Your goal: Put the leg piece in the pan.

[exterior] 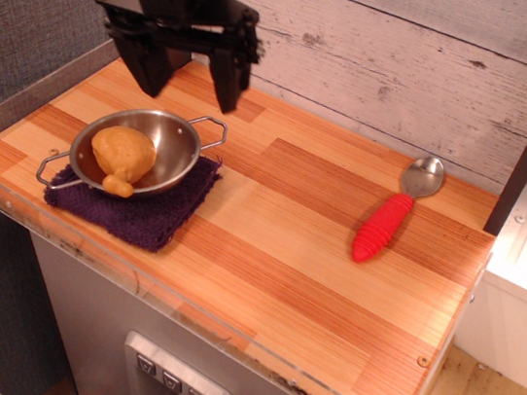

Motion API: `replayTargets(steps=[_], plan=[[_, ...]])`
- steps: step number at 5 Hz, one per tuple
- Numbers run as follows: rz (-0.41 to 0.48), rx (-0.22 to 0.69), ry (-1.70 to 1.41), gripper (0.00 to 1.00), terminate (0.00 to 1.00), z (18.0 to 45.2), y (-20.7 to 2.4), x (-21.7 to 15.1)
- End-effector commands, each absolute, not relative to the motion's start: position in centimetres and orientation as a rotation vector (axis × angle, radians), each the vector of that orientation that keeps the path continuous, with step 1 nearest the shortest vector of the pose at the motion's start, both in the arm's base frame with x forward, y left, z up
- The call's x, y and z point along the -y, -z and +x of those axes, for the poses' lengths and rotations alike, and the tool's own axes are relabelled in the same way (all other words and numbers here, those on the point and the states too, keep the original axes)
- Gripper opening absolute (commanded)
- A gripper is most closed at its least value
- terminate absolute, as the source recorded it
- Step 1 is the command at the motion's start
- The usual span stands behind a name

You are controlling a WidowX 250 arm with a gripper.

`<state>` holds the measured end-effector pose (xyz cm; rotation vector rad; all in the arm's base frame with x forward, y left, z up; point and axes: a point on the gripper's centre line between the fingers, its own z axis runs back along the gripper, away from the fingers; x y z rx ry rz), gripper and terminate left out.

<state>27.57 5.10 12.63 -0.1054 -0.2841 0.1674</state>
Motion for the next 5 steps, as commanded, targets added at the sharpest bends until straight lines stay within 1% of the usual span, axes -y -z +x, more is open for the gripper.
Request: replayTargets(steps=[1,2,4,5], plan=[[-0.106,0.206,-0.045,1.0,0.0,28.39,-12.74,-4.21],[-0.07,0.195,-0.025,1.0,0.0,28.53,-12.53,-4.04],[-0.07,0.195,-0.025,1.0,0.0,28.53,-12.53,-4.04],[-0.07,0.195,-0.025,1.0,1.0,28.53,-12.53,-4.04]])
